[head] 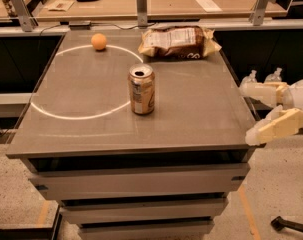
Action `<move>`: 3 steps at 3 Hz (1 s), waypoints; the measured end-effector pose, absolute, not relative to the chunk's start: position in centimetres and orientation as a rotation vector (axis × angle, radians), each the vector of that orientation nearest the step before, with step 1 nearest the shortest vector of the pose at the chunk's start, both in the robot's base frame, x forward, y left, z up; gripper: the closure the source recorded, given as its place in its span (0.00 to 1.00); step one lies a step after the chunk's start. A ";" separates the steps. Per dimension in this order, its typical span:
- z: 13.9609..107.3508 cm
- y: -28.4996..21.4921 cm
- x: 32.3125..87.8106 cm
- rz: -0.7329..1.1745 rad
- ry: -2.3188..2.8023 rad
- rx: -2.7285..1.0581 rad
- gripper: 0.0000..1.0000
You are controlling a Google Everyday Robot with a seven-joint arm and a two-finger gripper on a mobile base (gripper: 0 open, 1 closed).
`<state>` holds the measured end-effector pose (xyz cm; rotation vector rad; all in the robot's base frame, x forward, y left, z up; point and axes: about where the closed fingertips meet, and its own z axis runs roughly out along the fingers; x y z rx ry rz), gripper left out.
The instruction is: Move orange can near orange
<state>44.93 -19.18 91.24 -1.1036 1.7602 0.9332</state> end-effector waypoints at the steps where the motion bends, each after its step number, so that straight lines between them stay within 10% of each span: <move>1: 91.9 -18.0 45.5 1.002 1.639 -1.093 0.00; 3: 92.1 -17.4 45.9 0.963 1.574 -1.129 0.00</move>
Offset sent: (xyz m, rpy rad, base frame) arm 0.0148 0.0169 0.0090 0.1015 -0.1845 0.0658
